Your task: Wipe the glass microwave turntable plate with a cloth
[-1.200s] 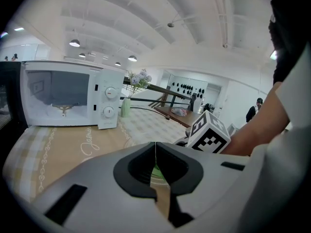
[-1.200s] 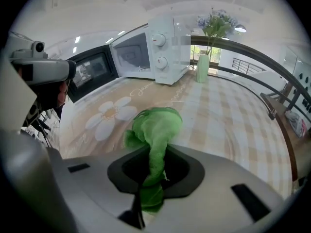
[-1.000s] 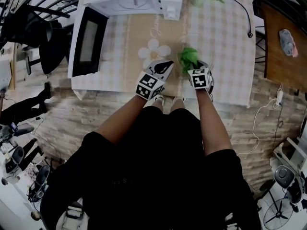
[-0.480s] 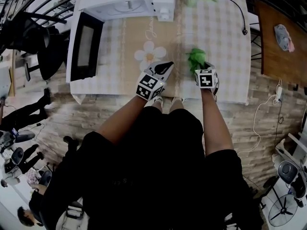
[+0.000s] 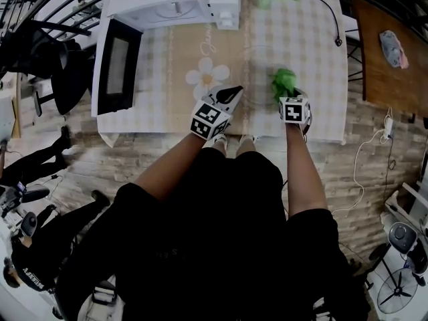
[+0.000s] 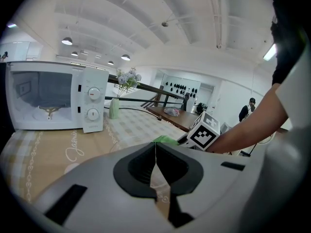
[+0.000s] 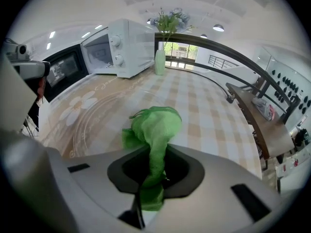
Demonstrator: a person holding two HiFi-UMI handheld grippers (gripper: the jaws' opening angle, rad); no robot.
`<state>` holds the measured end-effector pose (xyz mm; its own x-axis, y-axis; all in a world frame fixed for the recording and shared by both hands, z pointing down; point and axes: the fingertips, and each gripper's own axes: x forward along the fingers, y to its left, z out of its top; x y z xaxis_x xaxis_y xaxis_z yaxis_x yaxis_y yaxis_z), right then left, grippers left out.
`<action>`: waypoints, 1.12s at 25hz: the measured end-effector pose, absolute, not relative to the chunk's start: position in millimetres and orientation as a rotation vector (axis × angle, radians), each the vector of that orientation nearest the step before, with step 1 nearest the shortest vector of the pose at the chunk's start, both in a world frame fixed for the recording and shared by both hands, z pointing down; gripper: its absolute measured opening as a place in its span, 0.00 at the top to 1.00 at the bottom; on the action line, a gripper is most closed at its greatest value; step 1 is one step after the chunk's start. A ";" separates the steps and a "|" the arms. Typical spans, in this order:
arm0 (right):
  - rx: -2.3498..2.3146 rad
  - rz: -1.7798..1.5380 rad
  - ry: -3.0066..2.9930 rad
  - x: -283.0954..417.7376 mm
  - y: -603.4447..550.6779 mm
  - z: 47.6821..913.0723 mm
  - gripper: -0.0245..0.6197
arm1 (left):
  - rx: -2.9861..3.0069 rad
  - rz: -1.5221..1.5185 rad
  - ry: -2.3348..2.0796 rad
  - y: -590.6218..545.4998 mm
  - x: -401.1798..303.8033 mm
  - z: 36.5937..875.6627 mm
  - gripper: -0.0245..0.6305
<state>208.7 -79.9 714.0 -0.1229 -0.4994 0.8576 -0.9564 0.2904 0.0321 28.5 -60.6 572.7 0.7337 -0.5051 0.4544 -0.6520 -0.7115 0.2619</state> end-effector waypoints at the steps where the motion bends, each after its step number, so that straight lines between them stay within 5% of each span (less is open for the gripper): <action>1: 1.330 0.712 -1.742 212.8 -79.2 713.8 0.86 | 2.529 0.491 -0.890 -61.1 28.2 572.1 0.93; 14: 1.479 0.712 -1.675 252.3 -68.0 687.5 0.86 | 2.508 0.434 -0.877 -63.0 18.6 563.2 0.93; 28: 1.386 0.726 -2.001 114.0 -54.5 633.7 0.86 | 2.450 0.383 -0.910 -60.1 -20.2 580.6 0.93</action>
<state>114.0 -54.5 633.7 -0.2811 -0.6227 0.7302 -0.9461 0.3075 -0.1019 -20.2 -60.1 580.6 0.7375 -0.5303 0.4181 -0.6696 -0.6546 0.3509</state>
